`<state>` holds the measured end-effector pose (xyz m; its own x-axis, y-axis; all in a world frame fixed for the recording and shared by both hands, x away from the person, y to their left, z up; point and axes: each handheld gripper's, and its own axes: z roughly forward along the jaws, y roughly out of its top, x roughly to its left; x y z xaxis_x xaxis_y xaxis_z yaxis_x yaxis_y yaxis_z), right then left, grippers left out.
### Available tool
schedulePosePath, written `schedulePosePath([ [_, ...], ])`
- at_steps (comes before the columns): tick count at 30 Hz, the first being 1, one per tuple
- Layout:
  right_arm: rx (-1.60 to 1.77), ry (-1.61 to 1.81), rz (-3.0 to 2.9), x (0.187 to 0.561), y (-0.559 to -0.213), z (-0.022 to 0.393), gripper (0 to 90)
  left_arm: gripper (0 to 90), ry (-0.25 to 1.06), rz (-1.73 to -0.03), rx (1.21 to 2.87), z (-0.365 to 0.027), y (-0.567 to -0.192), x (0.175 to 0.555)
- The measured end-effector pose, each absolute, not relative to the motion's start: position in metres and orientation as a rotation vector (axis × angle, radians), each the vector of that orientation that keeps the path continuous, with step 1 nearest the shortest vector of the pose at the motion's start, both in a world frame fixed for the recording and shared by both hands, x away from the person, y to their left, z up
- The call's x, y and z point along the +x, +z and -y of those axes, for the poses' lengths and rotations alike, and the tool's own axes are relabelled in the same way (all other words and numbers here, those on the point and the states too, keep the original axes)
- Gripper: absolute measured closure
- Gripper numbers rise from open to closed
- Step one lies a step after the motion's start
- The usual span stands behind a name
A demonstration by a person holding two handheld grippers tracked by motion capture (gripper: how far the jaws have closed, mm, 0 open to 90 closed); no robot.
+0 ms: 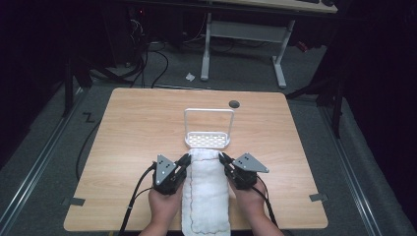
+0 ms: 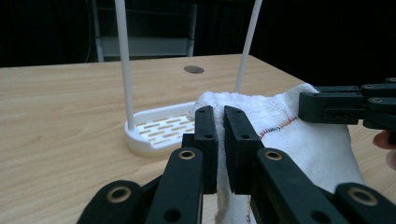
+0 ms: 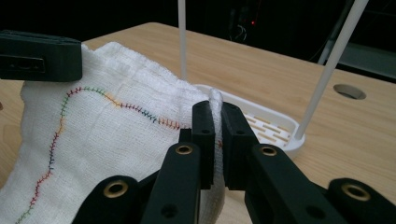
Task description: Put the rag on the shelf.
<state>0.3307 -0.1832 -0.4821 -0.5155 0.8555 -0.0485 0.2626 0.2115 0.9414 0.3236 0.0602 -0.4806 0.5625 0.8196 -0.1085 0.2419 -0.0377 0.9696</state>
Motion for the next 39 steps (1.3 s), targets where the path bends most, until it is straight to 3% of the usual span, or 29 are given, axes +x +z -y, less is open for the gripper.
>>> schedulePosePath([
  [12,0.985,1.393,-1.751,0.320,-0.452,0.190,85.9,84.5,0.633,-0.859,1.522,-0.054,-0.446,0.324],
  [39,0.891,1.471,-1.589,0.346,-0.362,0.197,85.9,84.8,0.693,-0.747,1.465,-0.049,-0.361,0.365],
])
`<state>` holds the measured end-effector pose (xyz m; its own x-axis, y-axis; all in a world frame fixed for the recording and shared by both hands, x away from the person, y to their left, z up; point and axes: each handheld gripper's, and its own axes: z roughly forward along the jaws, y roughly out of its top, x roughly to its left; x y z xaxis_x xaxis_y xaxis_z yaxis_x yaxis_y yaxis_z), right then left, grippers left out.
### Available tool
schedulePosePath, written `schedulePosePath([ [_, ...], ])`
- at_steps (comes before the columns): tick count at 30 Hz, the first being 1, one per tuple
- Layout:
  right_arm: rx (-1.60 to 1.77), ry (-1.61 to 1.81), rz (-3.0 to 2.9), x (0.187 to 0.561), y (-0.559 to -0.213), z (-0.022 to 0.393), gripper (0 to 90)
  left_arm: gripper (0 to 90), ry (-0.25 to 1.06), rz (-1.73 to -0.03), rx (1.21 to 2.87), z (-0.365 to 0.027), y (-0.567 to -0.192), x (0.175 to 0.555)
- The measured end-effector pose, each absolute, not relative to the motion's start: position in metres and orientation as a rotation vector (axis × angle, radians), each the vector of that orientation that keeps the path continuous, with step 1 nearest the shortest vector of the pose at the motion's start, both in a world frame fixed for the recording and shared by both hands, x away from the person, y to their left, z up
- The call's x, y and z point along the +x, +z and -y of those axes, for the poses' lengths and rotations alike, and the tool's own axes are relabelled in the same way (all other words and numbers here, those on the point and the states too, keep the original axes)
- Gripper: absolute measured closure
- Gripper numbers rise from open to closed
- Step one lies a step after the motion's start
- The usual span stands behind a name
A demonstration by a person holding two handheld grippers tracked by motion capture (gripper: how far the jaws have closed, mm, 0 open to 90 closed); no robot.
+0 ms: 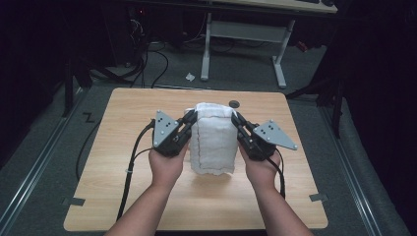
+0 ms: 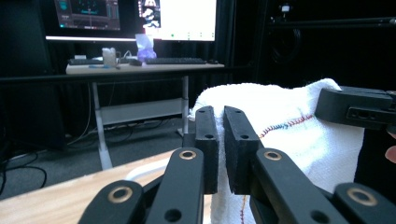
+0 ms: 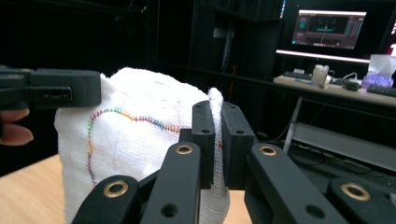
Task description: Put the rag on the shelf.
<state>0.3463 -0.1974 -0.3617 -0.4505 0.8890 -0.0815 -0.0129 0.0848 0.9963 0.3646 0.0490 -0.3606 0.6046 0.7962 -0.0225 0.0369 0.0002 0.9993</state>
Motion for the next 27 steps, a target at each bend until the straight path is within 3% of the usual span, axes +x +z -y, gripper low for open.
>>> schedulePosePath([
  [10,0.878,1.489,-1.580,0.361,-0.335,0.197,85.9,84.9,0.719,-0.739,1.465,-0.051,-0.334,0.384],
  [27,0.918,1.488,-1.574,0.403,-0.317,0.191,85.9,85.2,0.787,-0.754,1.489,-0.049,-0.311,0.421],
])
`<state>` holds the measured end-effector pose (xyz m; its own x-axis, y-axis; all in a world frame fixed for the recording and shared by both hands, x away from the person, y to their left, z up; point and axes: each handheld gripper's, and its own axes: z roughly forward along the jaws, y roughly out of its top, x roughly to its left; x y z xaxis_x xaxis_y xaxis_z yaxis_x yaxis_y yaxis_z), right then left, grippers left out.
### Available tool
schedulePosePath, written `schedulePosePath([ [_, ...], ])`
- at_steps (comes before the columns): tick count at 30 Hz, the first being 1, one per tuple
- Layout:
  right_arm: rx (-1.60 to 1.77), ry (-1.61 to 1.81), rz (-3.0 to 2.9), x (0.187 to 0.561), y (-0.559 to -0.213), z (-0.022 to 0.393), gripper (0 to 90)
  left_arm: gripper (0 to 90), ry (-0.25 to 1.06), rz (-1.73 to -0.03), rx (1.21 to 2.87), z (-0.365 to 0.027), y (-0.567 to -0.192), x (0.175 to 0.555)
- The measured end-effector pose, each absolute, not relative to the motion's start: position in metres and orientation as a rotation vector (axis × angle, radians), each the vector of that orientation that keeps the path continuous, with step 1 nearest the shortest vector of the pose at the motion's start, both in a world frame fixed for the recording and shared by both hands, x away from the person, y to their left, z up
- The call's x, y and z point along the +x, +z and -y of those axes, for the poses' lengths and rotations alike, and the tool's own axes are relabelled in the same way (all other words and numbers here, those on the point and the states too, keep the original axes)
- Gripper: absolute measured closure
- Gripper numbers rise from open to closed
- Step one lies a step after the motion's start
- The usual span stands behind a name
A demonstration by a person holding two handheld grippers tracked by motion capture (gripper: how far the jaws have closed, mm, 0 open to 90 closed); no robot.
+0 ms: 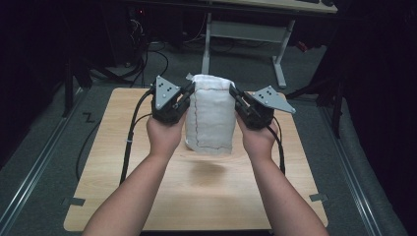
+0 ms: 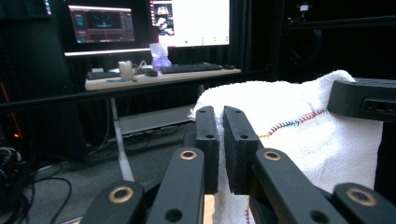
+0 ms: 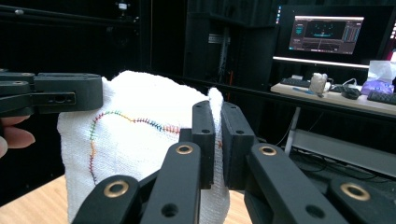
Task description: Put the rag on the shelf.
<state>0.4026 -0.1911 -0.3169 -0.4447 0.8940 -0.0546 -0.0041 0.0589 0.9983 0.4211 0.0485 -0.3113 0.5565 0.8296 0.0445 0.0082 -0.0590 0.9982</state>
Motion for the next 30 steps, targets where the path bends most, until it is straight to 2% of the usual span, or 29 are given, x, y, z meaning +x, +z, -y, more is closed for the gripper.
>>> schedulePosePath([
  [11,0.951,1.511,-1.579,0.443,-0.304,0.187,85.9,85.2,0.819,-0.793,1.500,-0.049,-0.298,0.456],
  [14,0.975,1.501,-1.591,0.456,-0.304,0.187,85.9,85.3,0.761,-0.824,1.492,-0.050,-0.295,0.470],
  [17,1.004,1.493,-1.593,0.468,-0.303,0.190,85.9,85.2,0.778,-0.828,1.507,-0.046,-0.294,0.476],
  [30,1.063,1.390,-1.671,0.512,-0.322,0.193,85.8,85.0,0.719,-0.925,1.583,-0.034,-0.318,0.530],
])
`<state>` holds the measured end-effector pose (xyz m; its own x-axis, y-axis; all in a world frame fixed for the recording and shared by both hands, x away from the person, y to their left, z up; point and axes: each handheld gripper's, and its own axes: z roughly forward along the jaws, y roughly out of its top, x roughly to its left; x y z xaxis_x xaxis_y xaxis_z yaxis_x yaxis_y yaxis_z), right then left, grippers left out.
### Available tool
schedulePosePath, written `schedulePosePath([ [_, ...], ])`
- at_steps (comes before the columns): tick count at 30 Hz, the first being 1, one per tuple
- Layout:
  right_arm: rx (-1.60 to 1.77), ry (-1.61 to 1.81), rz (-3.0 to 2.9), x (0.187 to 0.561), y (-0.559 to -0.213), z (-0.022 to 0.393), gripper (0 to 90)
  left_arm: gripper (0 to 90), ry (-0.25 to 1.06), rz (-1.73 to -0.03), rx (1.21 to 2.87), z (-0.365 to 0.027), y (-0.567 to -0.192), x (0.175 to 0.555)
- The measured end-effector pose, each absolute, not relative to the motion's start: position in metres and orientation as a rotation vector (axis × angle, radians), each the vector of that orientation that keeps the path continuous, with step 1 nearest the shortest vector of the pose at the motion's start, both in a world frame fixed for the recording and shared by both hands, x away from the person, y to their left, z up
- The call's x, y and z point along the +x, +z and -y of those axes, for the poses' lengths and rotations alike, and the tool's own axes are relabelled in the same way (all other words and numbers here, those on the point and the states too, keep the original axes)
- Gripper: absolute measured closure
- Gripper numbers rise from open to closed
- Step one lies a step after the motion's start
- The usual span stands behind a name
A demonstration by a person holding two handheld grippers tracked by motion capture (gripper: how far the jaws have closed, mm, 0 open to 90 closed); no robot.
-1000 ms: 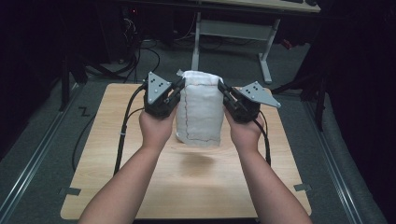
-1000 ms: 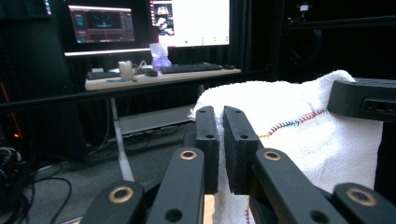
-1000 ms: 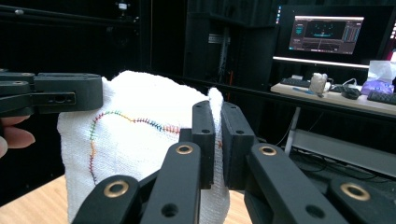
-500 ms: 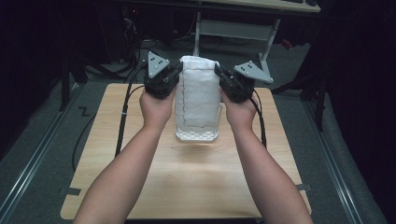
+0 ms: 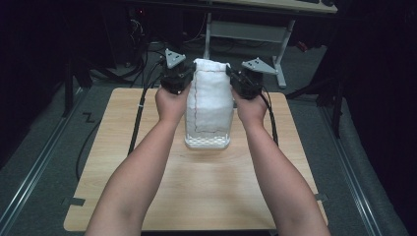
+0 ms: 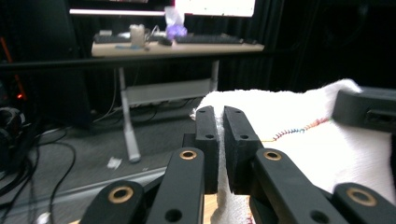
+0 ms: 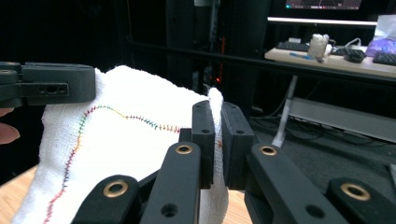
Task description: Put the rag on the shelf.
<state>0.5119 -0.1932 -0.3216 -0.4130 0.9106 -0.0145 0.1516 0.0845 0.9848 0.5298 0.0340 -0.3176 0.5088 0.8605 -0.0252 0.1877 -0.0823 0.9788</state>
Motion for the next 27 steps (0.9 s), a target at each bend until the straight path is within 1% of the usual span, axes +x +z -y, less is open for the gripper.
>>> schedulePosePath([
  [7,1.107,1.336,-1.726,0.529,-0.336,0.193,85.7,84.6,0.700,-0.954,1.630,-0.032,-0.332,0.540],
  [14,1.131,1.282,-1.792,0.540,-0.352,0.189,84.7,83.5,0.638,-0.997,1.695,-0.036,-0.349,0.553],
  [15,1.131,1.282,-1.792,0.540,-0.352,0.189,84.7,82.4,0.638,-0.997,1.695,-0.036,-0.349,0.553],
  [16,1.144,1.266,-1.791,0.543,-0.355,0.188,73.1,79.3,0.605,-1.010,1.707,-0.037,-0.353,0.556],
  [17,1.144,1.262,-1.785,0.544,-0.356,0.188,67.2,73.8,0.603,-1.015,1.698,-0.038,-0.354,0.556],
  [18,1.140,1.260,-1.784,0.544,-0.357,0.188,66.2,68.7,0.603,-1.015,1.698,-0.038,-0.354,0.556],
  [19,1.135,1.261,-1.784,0.544,-0.357,0.187,65.5,66.1,0.583,-1.028,1.674,-0.041,-0.355,0.557],
  [22,1.127,1.269,-1.784,0.543,-0.356,0.185,64.8,62.7,0.583,-1.029,1.668,-0.043,-0.354,0.556],
  [27,1.124,1.277,-1.792,0.543,-0.356,0.184,65.3,60.7,0.602,-1.017,1.669,-0.044,-0.352,0.554],
])
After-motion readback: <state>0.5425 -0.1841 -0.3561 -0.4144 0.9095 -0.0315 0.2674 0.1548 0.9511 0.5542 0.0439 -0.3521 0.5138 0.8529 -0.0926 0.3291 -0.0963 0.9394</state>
